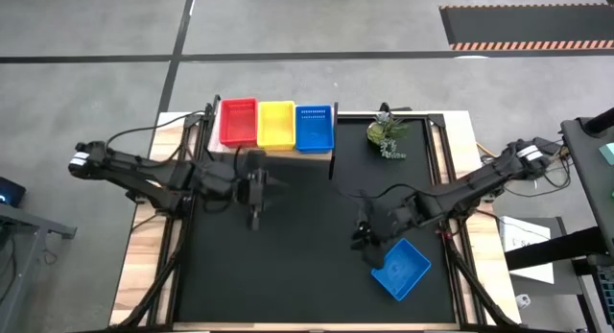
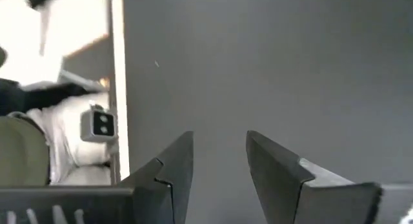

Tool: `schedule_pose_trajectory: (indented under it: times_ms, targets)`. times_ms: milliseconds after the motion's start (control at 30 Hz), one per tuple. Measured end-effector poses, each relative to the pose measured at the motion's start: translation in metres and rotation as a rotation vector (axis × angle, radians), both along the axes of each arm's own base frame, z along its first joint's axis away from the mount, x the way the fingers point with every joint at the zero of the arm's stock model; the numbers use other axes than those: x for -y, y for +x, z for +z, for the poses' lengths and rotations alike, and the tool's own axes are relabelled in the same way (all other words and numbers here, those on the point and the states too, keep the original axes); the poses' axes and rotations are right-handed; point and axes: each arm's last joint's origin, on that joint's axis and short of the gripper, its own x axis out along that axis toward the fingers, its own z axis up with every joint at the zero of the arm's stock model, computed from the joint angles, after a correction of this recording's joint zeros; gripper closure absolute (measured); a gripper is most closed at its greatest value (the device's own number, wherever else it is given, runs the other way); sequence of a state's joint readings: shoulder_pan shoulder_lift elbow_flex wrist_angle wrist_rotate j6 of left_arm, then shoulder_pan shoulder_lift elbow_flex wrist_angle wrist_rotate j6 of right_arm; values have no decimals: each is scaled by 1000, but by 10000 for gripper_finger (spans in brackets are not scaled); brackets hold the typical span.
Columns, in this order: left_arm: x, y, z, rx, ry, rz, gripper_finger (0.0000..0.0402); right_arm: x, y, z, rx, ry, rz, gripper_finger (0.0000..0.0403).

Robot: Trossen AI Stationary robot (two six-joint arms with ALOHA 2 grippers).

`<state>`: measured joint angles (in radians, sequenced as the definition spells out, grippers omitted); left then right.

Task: Stack baskets on shelf by color
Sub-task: Stack the blue bin on top of the blue bins on the shelf

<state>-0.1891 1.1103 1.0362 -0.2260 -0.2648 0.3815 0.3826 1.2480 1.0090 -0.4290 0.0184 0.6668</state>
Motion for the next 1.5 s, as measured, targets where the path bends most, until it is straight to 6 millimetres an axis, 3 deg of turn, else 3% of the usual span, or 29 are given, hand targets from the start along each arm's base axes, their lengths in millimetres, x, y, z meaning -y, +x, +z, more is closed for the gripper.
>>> schedule_pose_trajectory:
  times_ms: [333, 567, 933, 1267, 1500]
  targets:
    - [32, -2, -26, 63, 2, -131, 281, -35, 16, 1, -388, -20, -109, 268]
    - [37, -3, -33, 67, -8, -149, 281, -62, 15, -4, -587, 135, -218, 248]
    - [38, -4, -32, 83, -32, -151, 281, -98, 7, -51, -901, 146, -295, 221]
    - [39, -4, -31, 90, -34, -153, 281, -109, 10, -82, -933, 27, -259, 246]
    - [40, -4, -34, 83, -32, -155, 281, -108, 12, -86, -888, -37, -212, 334]
